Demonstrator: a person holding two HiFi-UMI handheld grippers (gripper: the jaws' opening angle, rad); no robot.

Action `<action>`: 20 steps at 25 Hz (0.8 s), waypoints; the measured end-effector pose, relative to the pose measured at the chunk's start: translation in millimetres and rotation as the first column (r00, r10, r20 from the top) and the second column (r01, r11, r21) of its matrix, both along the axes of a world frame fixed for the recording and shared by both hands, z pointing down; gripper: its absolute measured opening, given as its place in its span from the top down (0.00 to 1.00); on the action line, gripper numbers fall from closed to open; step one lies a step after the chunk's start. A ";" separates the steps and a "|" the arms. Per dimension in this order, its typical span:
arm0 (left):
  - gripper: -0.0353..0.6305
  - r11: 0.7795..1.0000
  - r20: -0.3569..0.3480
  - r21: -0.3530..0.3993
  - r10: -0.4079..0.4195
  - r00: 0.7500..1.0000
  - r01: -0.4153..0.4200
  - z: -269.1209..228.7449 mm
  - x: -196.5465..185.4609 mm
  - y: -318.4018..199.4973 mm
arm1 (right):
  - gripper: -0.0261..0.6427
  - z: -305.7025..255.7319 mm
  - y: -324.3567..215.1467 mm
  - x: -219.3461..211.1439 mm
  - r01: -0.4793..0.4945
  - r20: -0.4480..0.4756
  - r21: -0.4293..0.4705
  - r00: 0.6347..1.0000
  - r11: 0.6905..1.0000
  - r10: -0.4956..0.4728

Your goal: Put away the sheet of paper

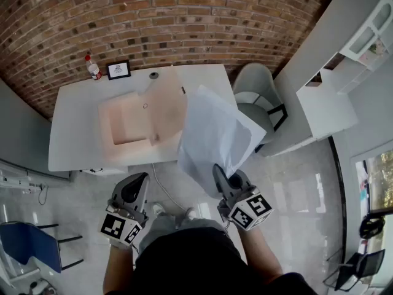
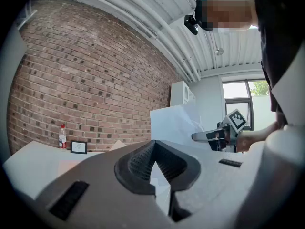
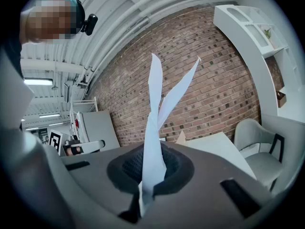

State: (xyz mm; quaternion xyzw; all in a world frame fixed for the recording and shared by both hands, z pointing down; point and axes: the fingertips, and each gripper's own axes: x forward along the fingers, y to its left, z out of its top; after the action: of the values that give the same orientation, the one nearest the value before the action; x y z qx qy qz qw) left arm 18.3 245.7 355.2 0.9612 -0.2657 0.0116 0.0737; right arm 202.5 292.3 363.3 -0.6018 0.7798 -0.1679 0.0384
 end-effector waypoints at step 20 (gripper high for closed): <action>0.94 0.994 -0.034 -0.055 -0.096 0.995 0.094 23.7 -132.4 -102.5 | 0.95 11.2 -114.0 -92.6 0.035 -0.004 -0.085 0.999 0.996 -0.036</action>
State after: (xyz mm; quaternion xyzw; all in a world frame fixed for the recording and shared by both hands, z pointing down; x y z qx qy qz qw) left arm -114.1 143.1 379.0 0.9451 -0.3095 -0.0025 0.1046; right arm 109.9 178.3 374.4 -0.5894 0.7826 -0.1999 0.0074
